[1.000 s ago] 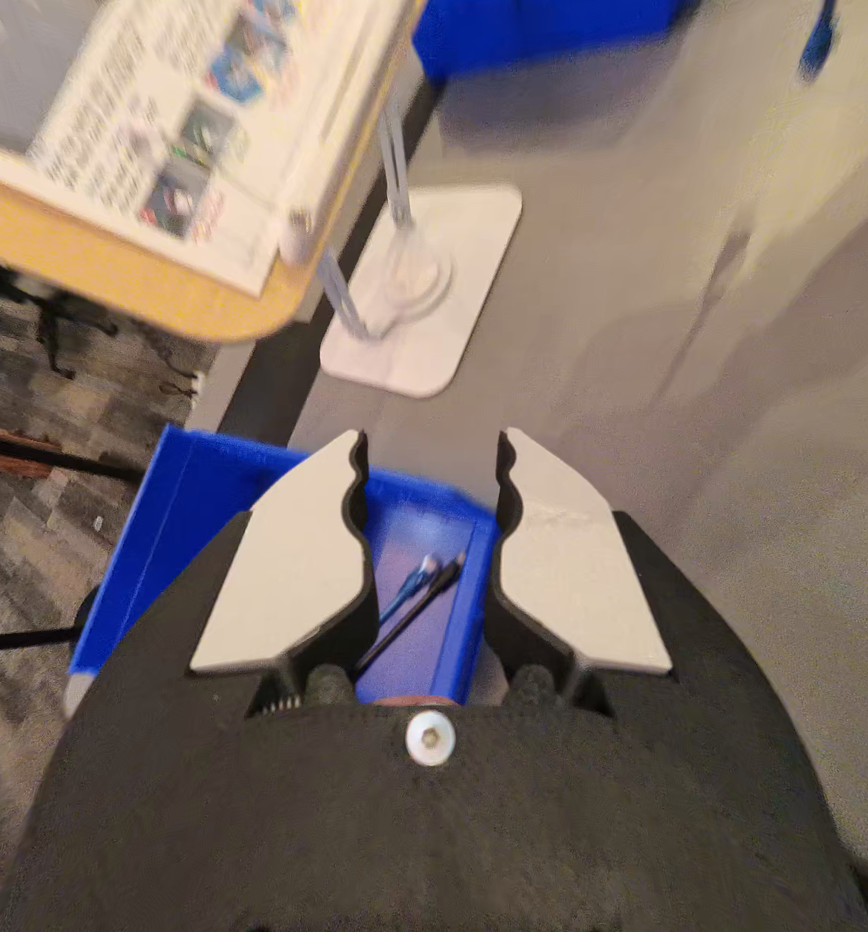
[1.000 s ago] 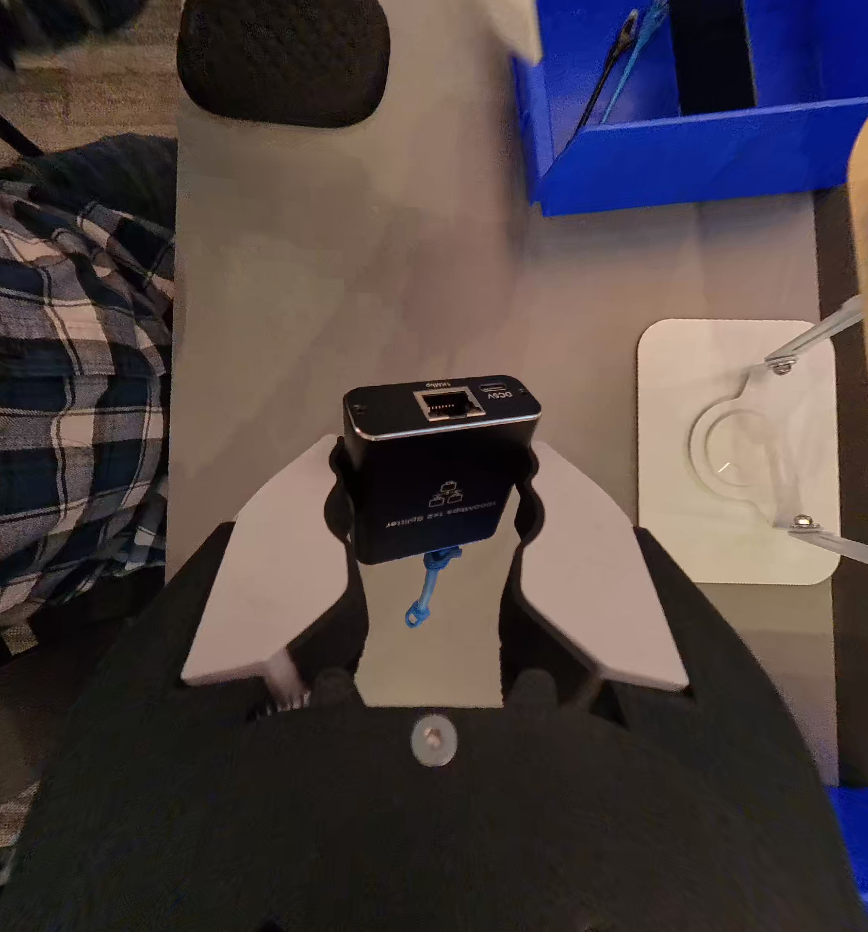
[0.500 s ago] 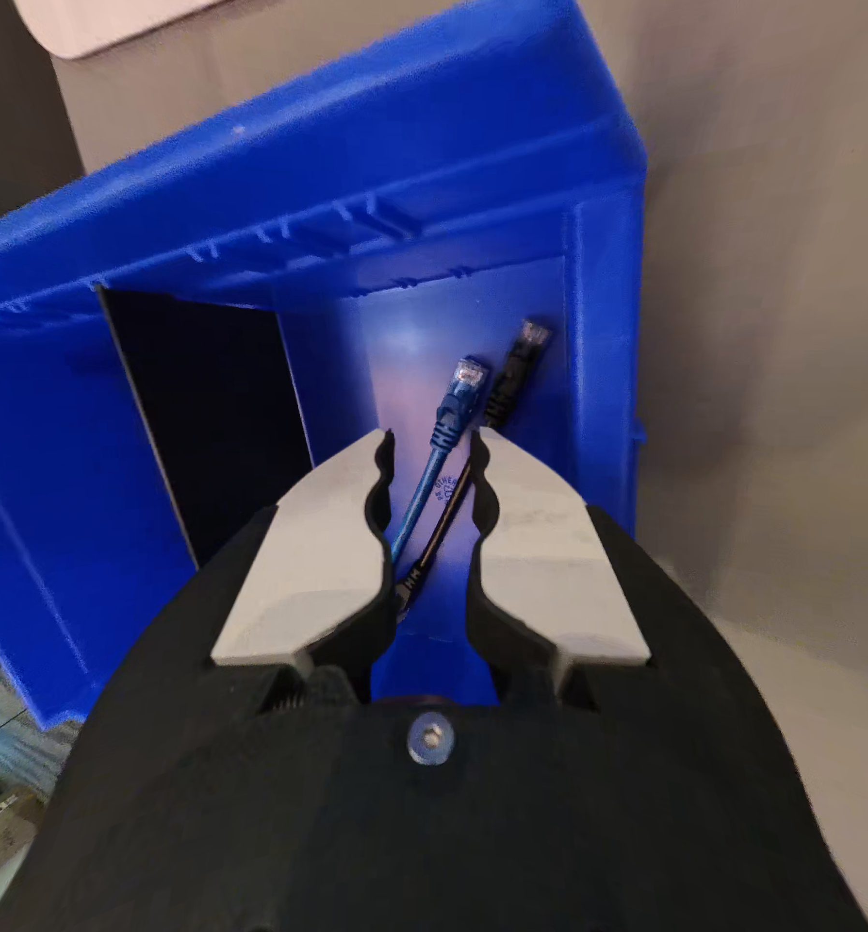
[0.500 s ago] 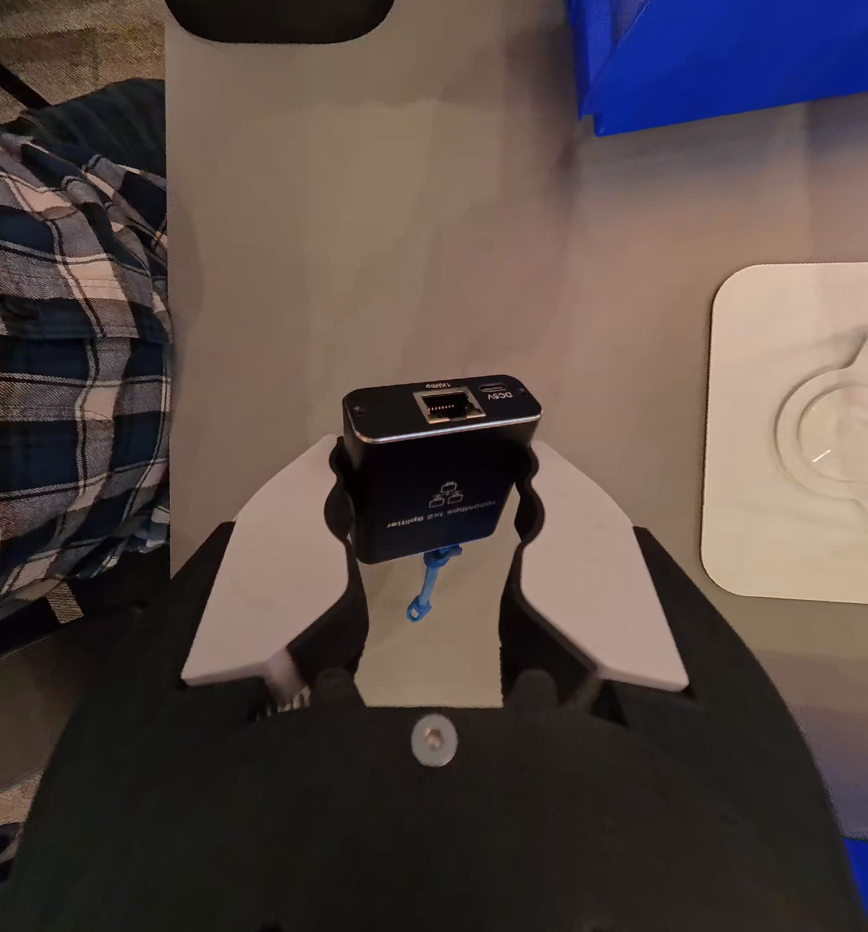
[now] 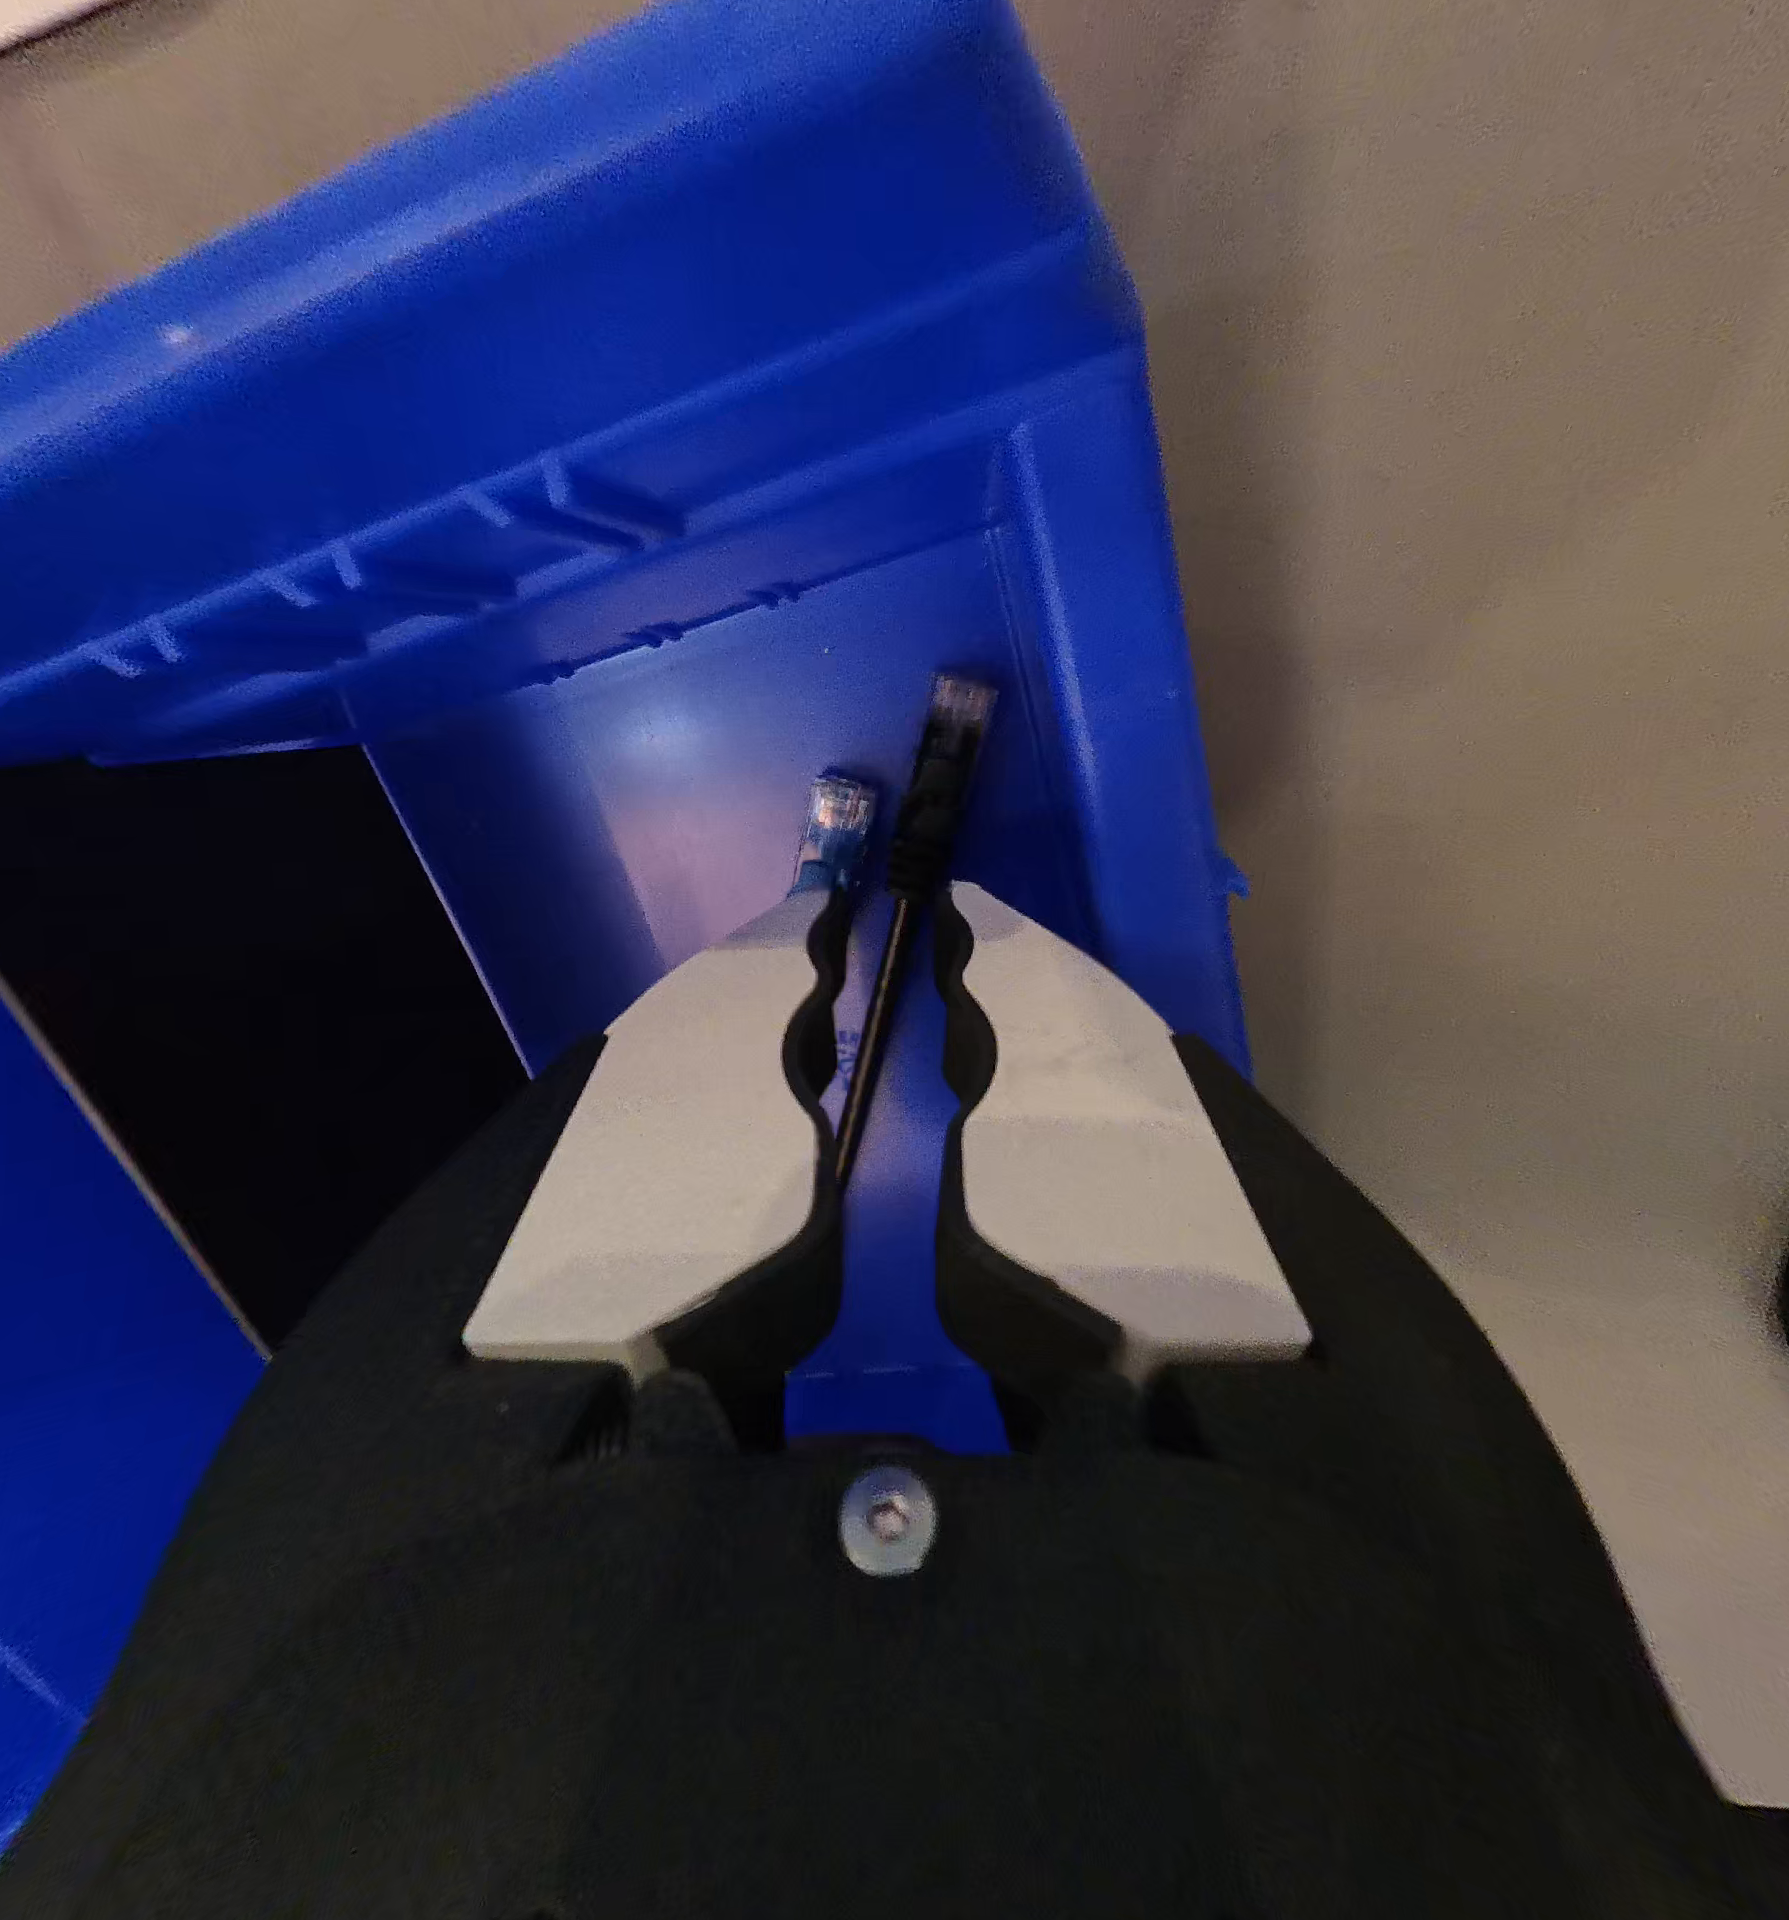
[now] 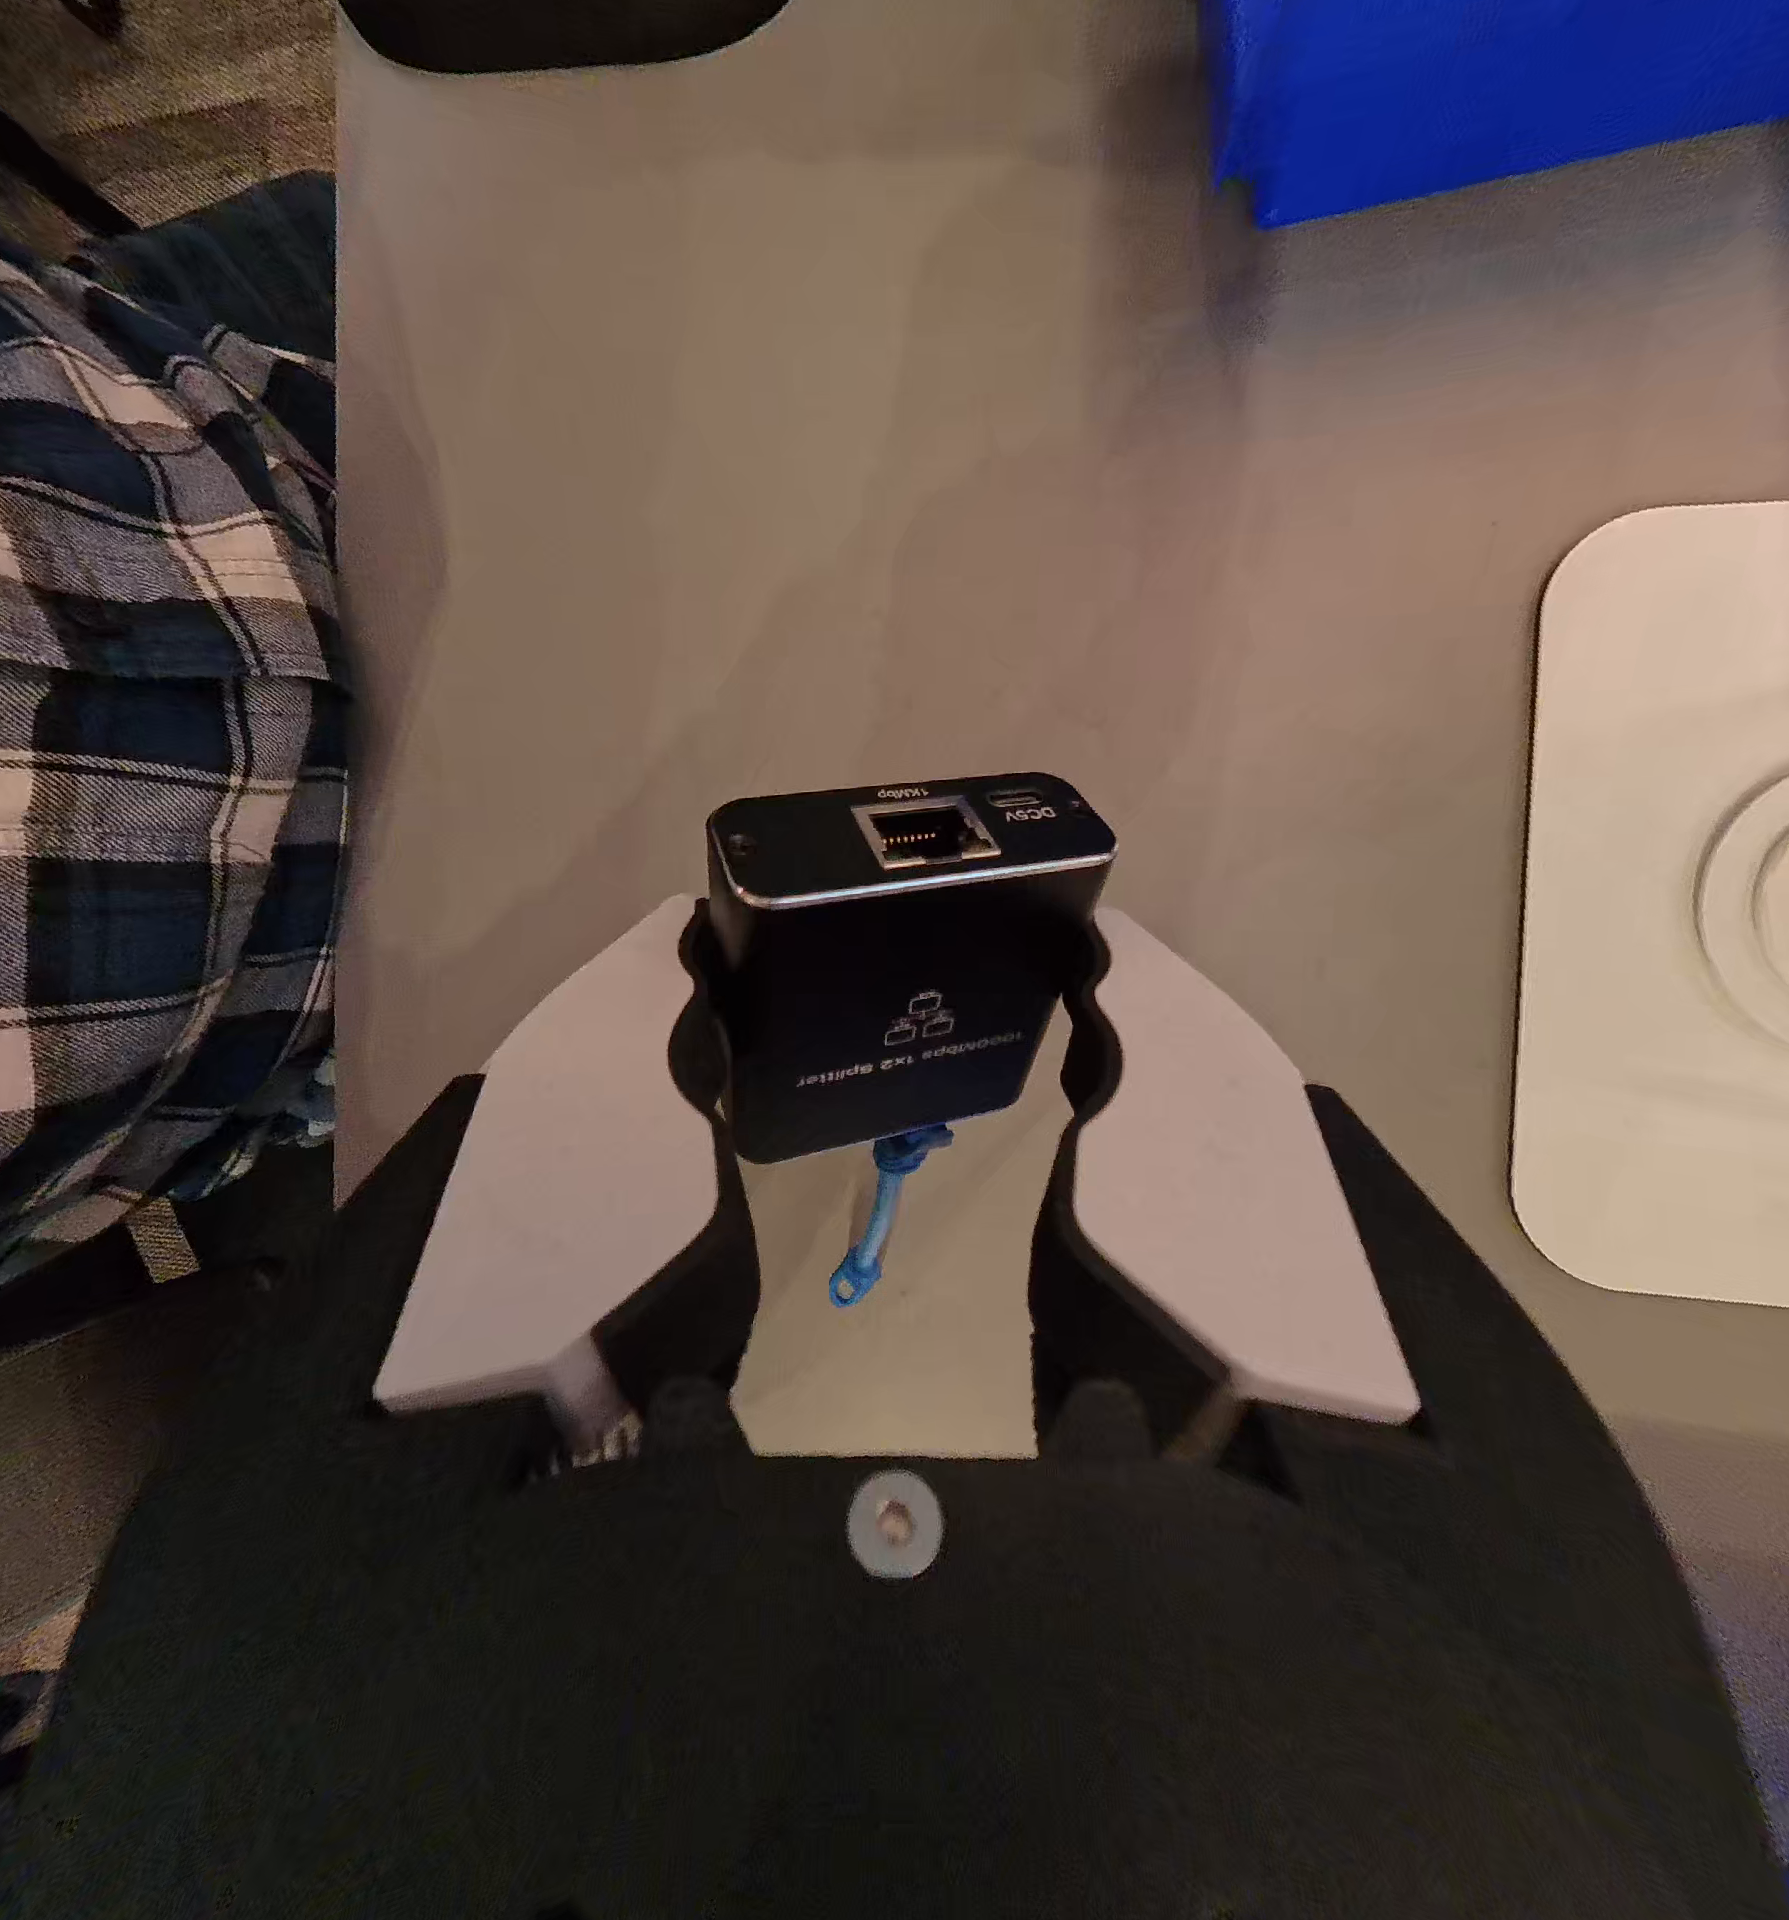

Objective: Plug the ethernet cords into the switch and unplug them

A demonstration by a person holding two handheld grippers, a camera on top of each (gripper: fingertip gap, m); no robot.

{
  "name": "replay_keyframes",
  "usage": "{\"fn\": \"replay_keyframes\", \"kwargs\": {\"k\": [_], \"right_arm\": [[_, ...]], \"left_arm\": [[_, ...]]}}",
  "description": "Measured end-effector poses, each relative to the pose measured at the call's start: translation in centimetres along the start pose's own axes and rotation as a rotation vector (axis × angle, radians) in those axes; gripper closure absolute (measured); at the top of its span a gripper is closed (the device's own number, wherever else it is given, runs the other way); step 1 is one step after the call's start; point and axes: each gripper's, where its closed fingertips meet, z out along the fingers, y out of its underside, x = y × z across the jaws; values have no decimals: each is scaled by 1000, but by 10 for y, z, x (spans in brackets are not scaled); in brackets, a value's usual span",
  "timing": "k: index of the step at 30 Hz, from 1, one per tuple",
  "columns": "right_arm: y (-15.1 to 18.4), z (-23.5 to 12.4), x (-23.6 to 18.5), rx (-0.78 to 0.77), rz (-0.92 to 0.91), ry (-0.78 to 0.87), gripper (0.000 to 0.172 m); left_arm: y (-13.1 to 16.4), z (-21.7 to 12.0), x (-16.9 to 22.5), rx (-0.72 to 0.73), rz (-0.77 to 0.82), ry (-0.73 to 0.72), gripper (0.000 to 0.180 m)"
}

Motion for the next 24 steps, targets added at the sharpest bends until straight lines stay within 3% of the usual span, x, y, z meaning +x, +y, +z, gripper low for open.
{"fn": "replay_keyframes", "kwargs": {"k": [5,10,16,24], "right_arm": [[2,2,3,-14,1,-4,107],[1,6,6,-32,-8,2,107],[0,8,7,-35,-9,5,107],[0,10,9,-41,-8,2,107]], "left_arm": [[-1,3,-2,3,15,-1,161],[0,4,-16,0,5,-98,135],[2,3,-12,-4,19,-106,147],[-2,8,1,21,47,-3,175]]}}
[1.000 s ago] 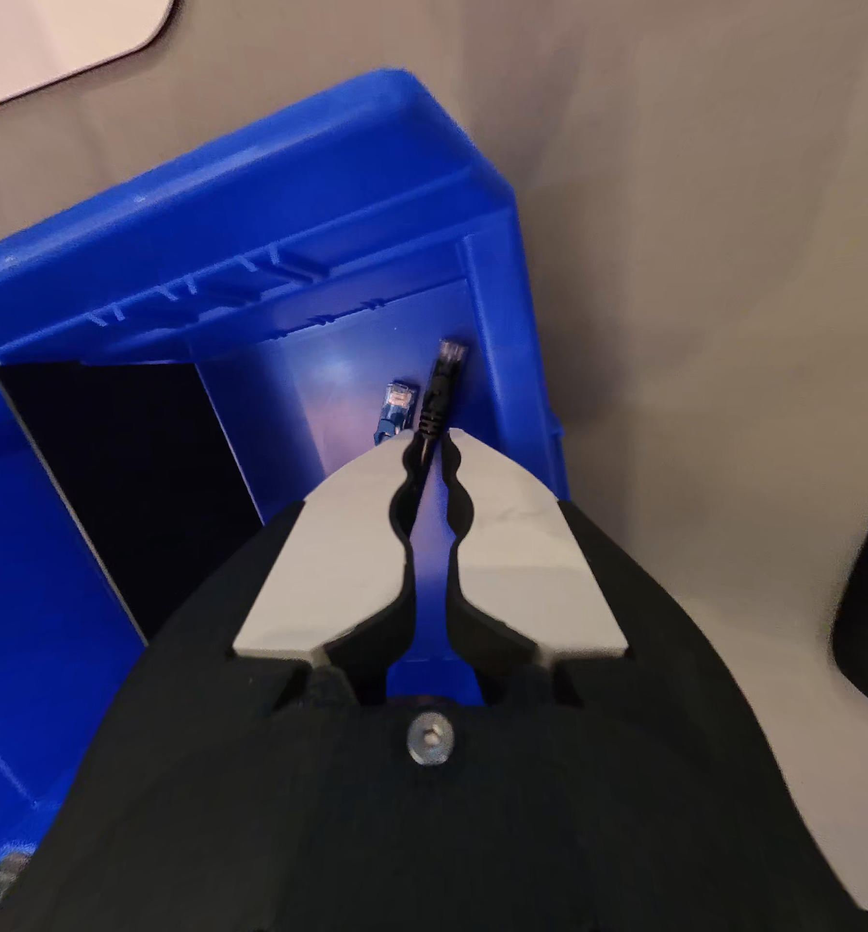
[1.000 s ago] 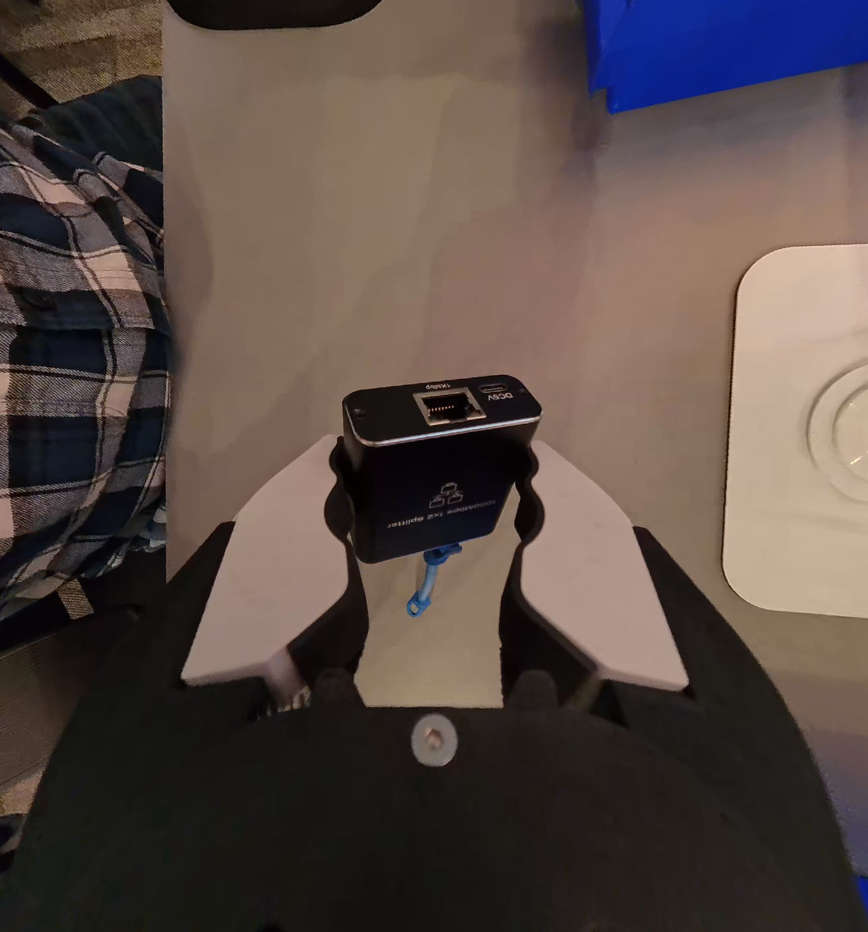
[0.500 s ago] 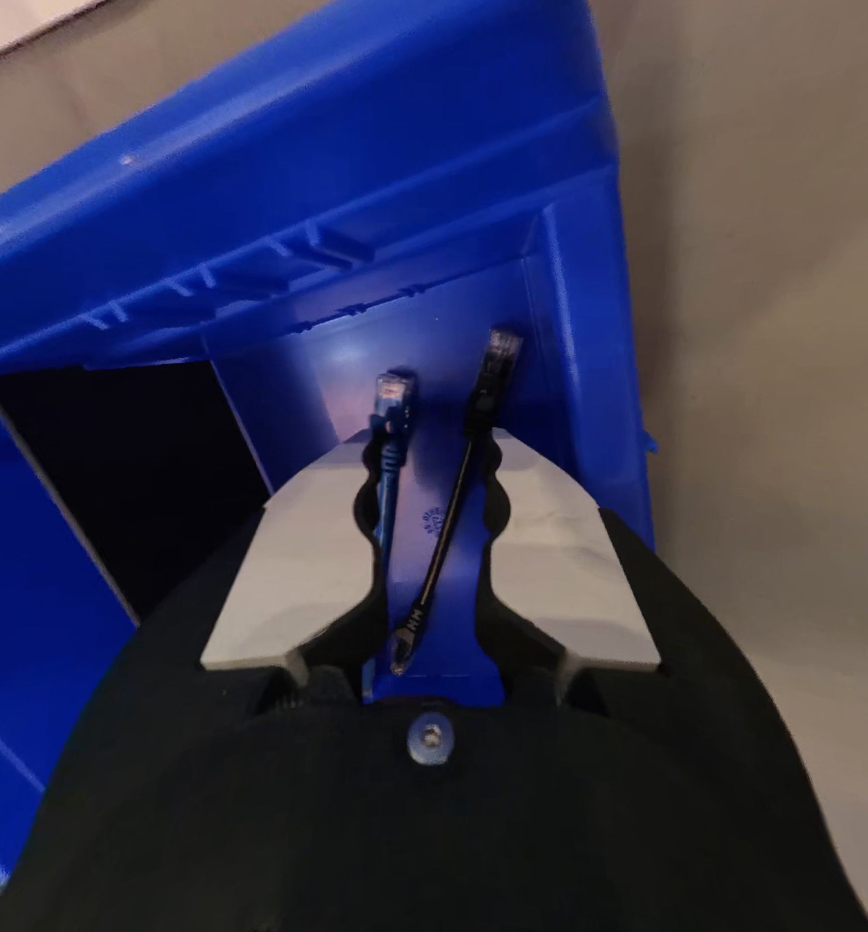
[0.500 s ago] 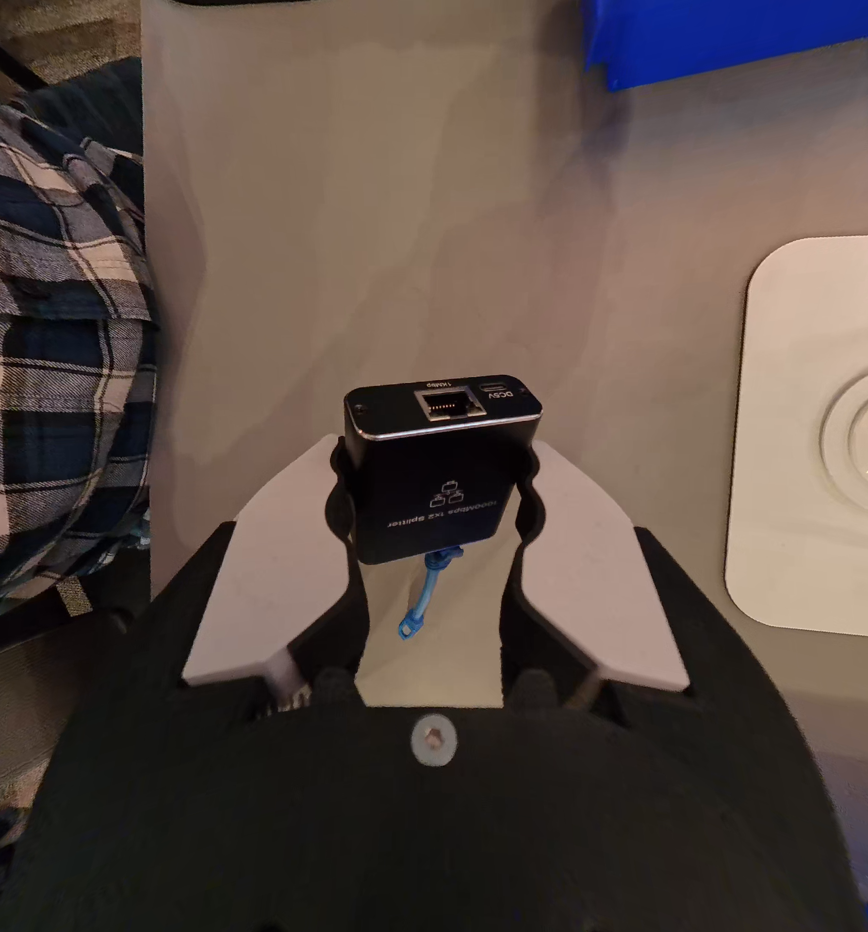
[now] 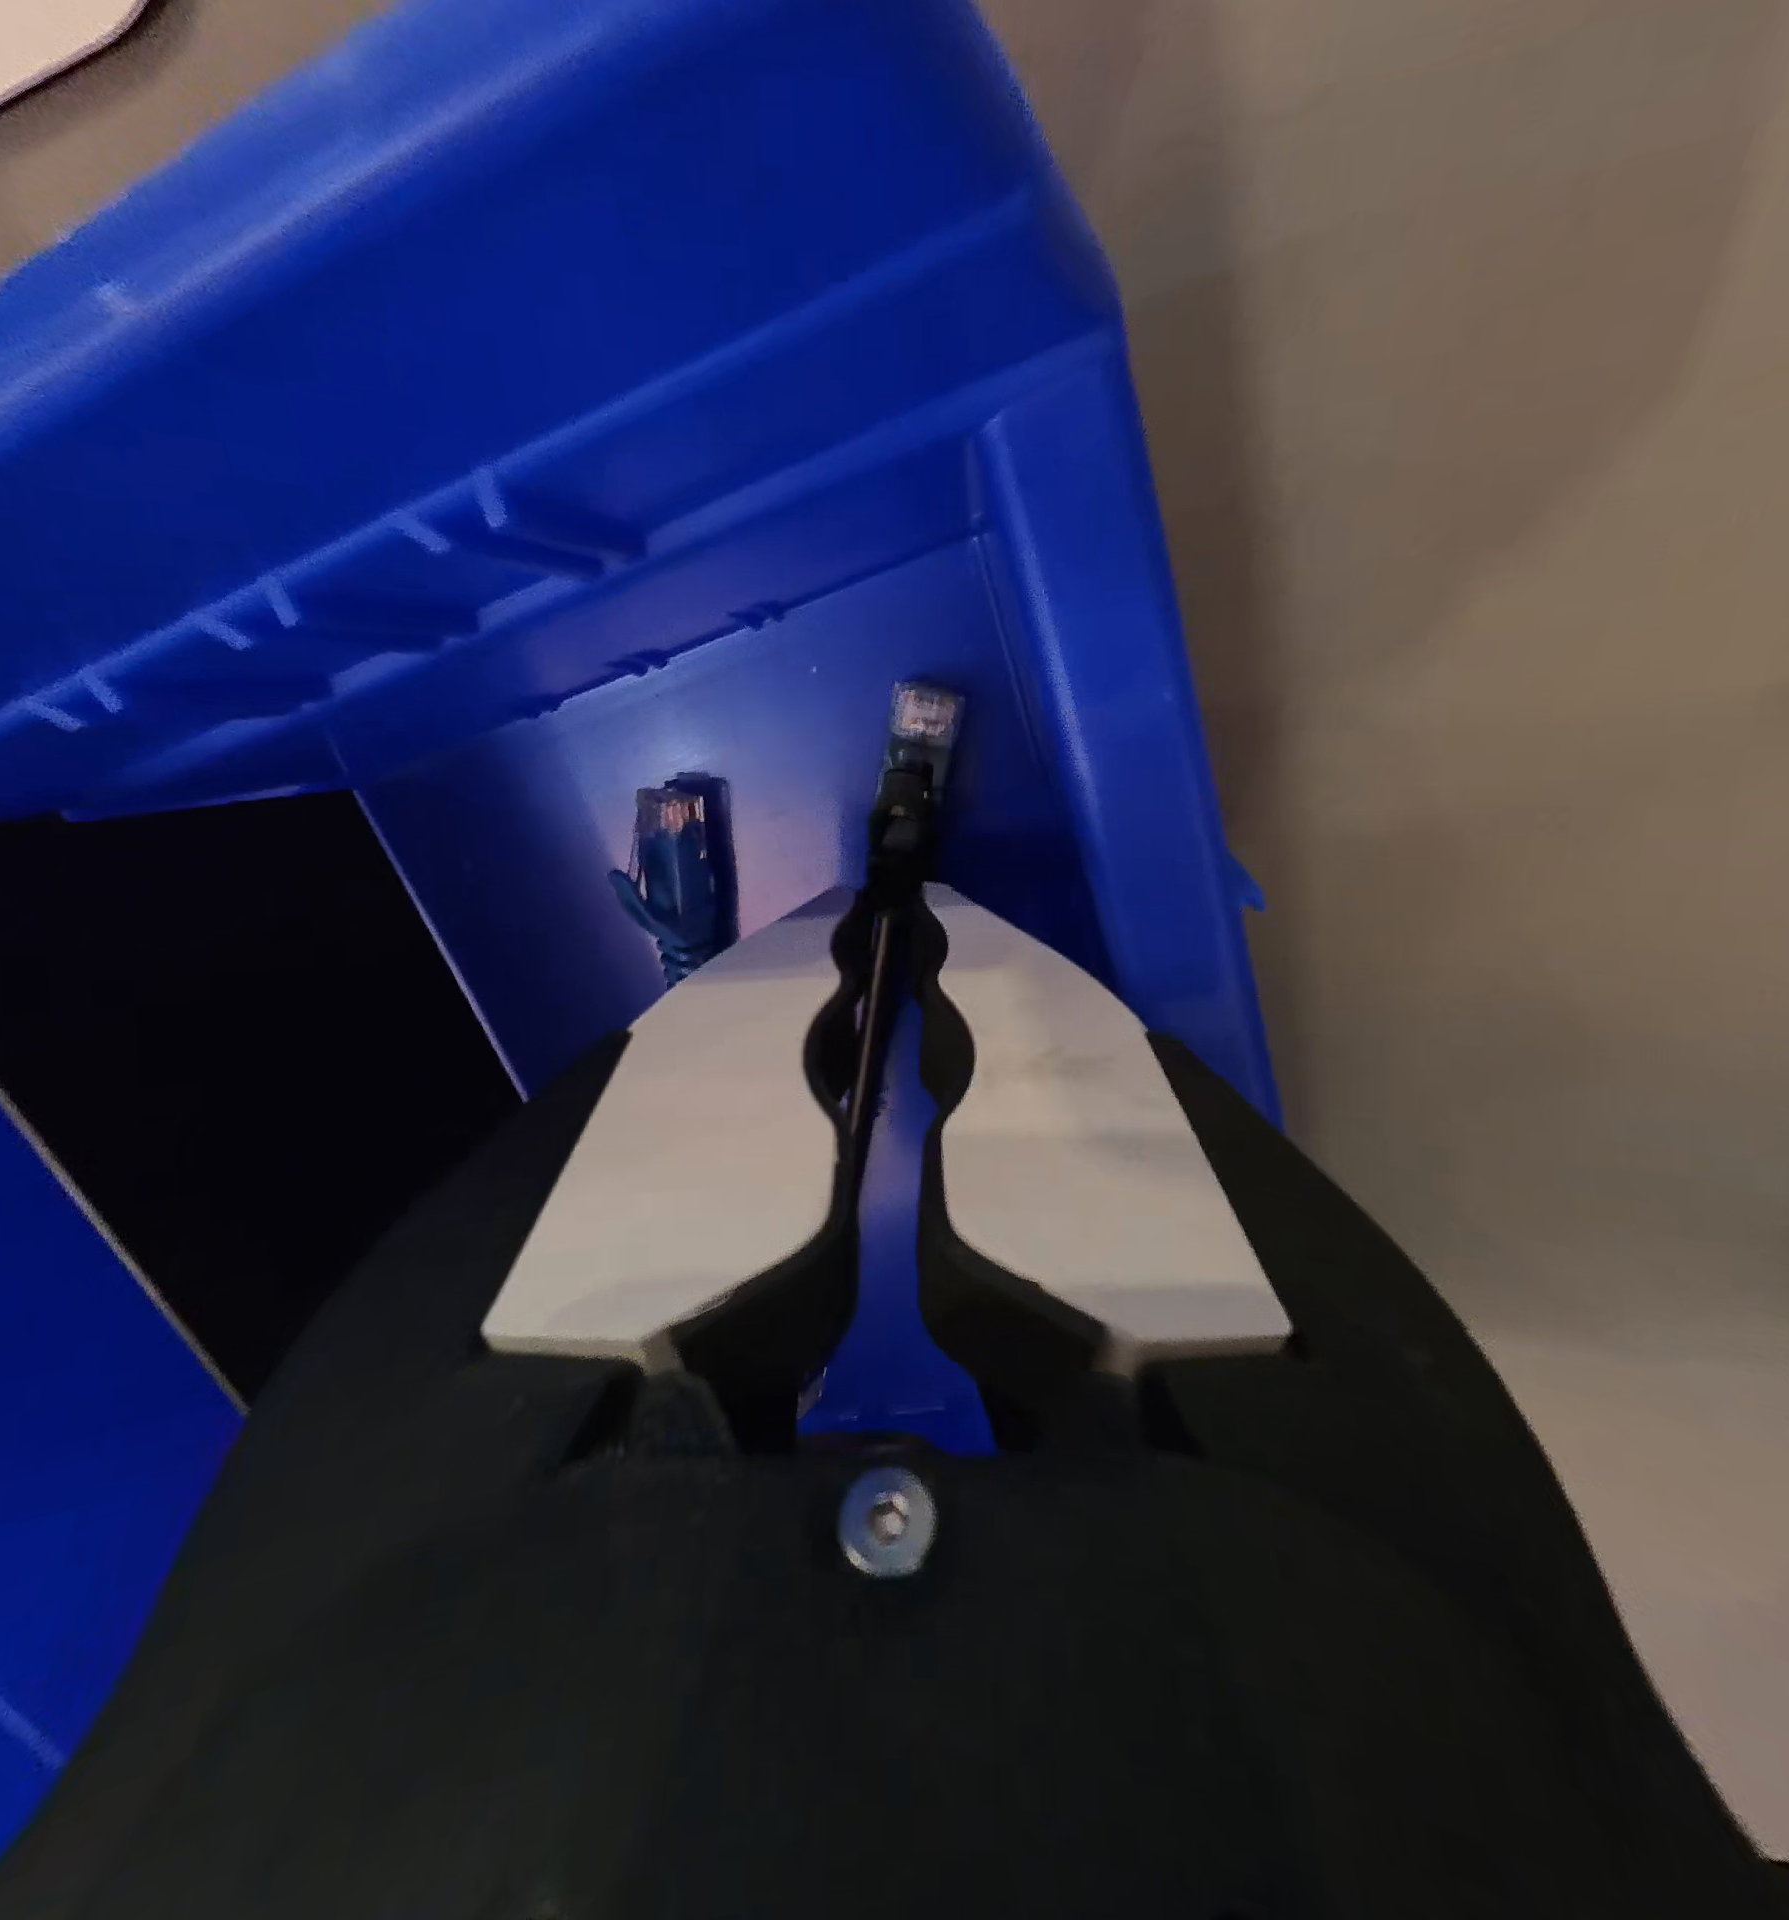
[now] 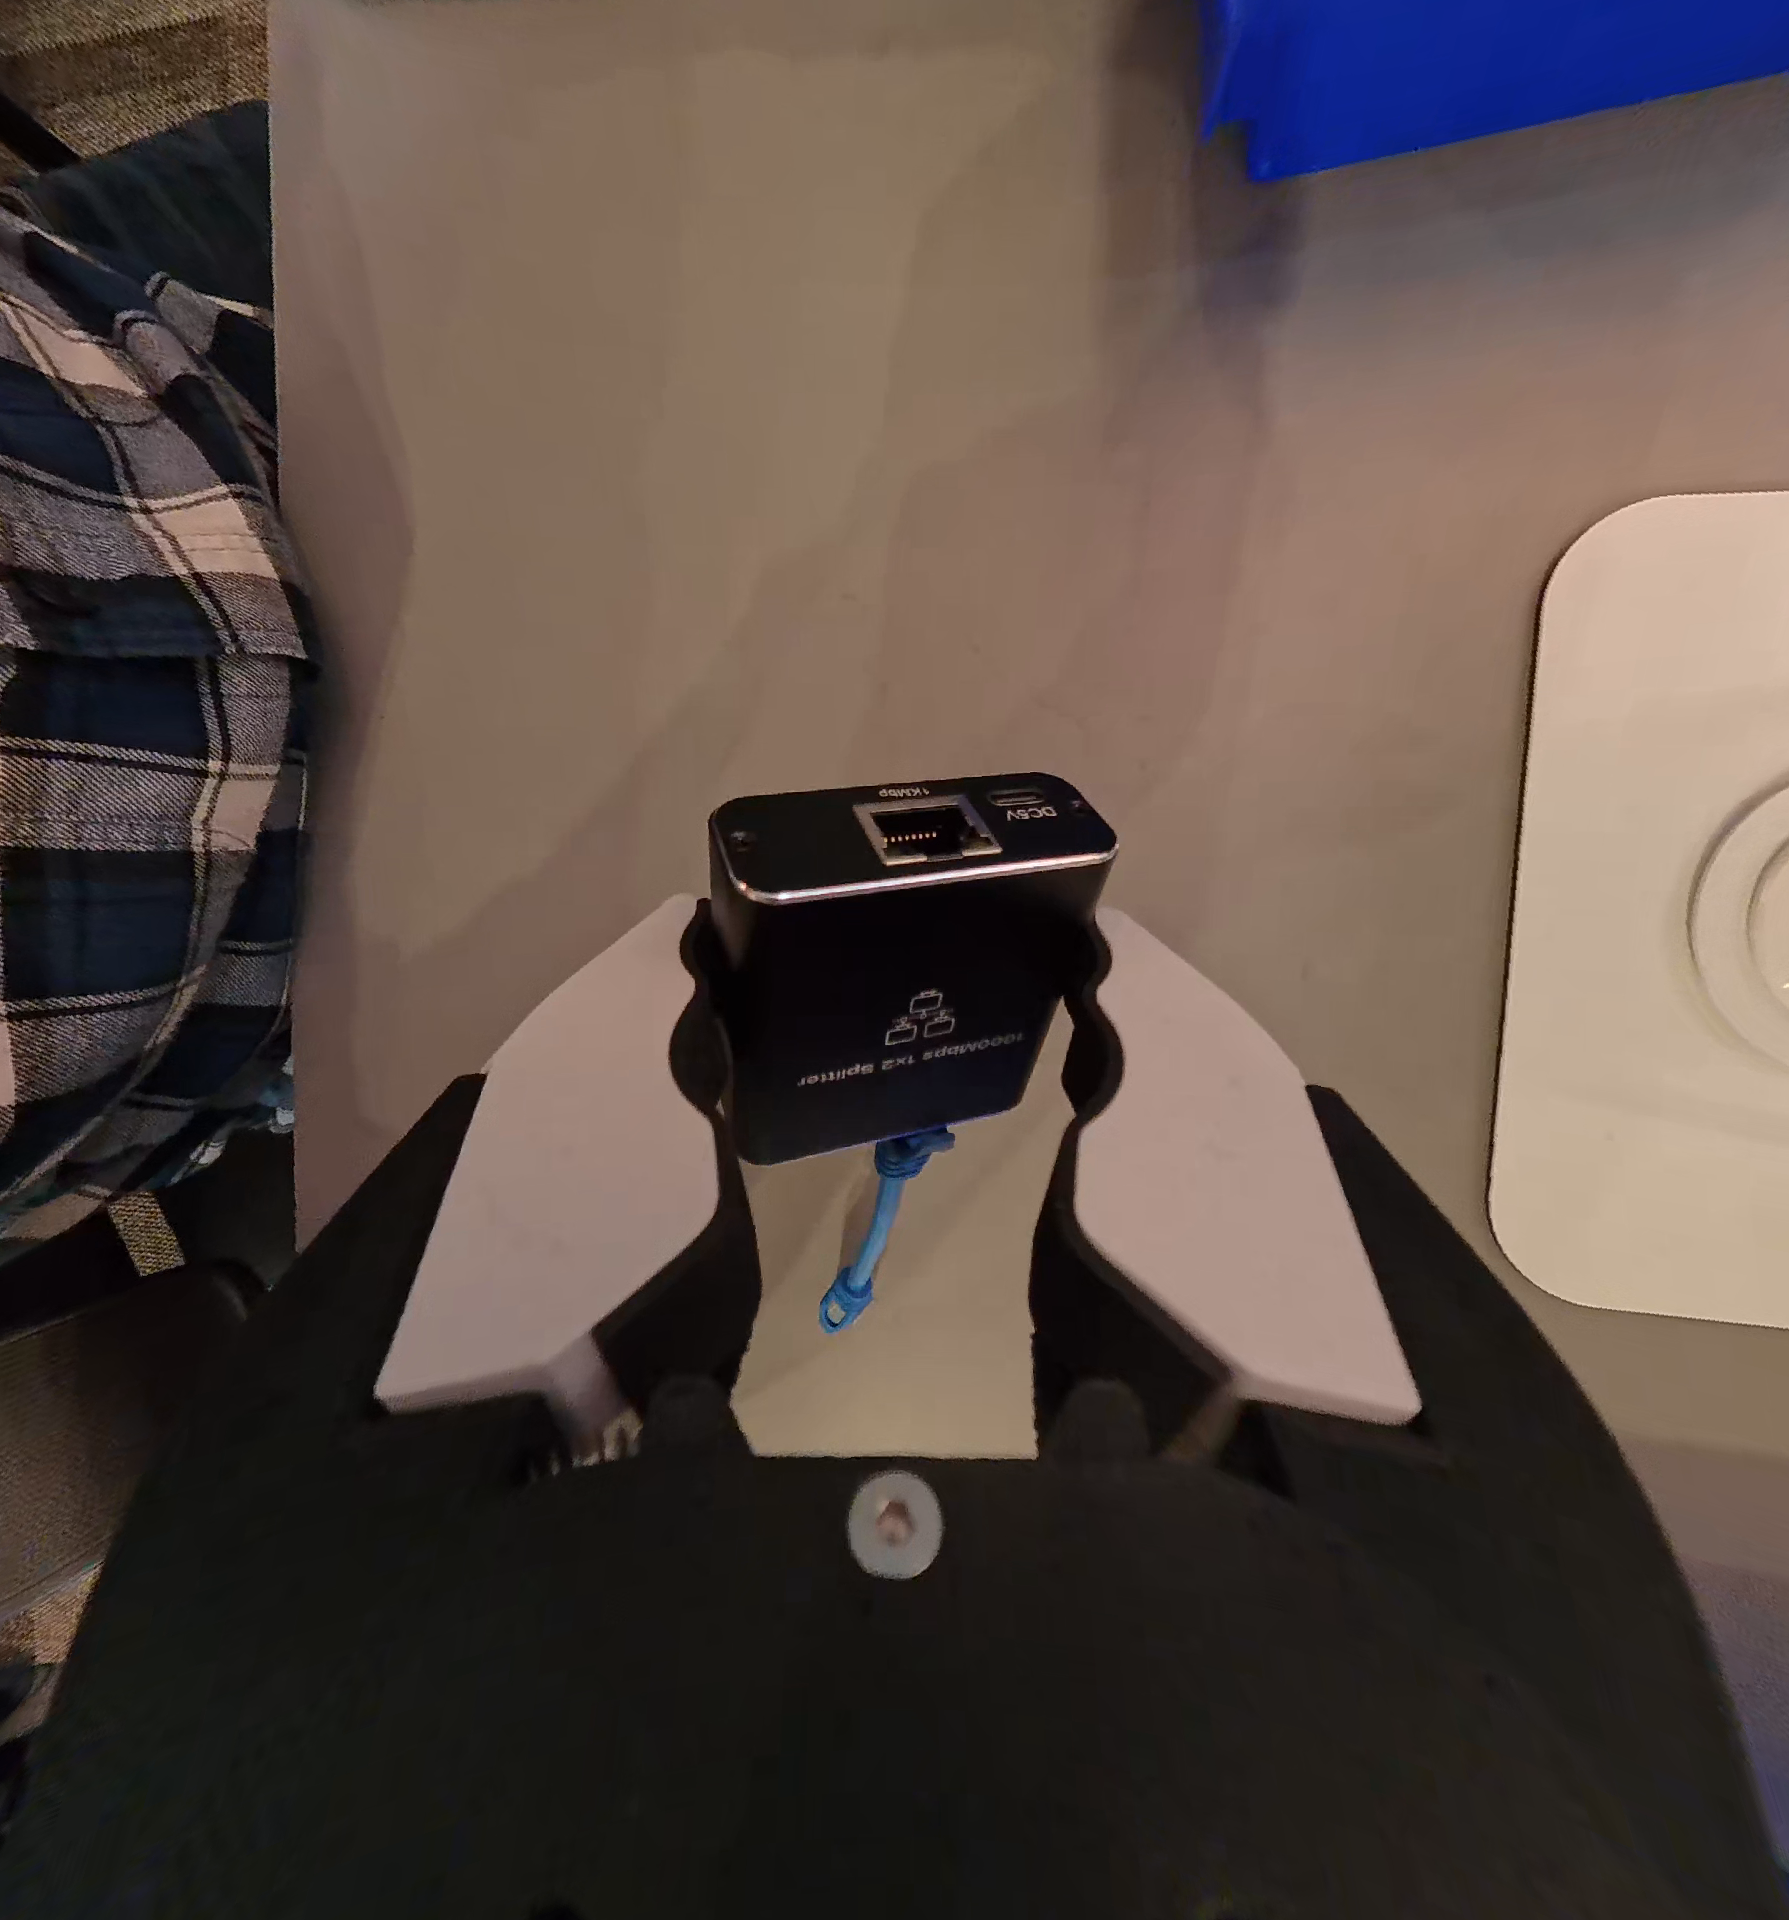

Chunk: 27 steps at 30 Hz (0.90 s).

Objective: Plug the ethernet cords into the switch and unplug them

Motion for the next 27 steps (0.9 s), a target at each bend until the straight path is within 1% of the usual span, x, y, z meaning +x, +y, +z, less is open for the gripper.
{"fn": "replay_keyframes", "kwargs": {"k": [4,9,14,15,17,18,23,25,27], "right_arm": [[-1,2,1,1,2,-2,107],[-1,3,2,4,3,-5,107],[-1,3,2,3,4,-8,107],[-1,3,3,2,4,-9,107],[0,4,4,1,7,-8,107],[0,4,4,2,8,-11,107],[1,6,6,2,9,-13,107],[1,6,6,3,8,-15,107],[1,7,7,2,7,-14,107]], "left_arm": [[-1,1,1,-1,0,26,171],[0,1,-2,14,-4,23,159],[-6,6,4,69,-1,68,154],[-8,6,2,76,8,60,155],[-12,7,7,89,21,88,169],[-15,8,7,94,29,82,171],[-15,8,5,79,21,54,171],[-15,8,2,74,13,30,165],[-17,8,3,78,8,38,169]]}}
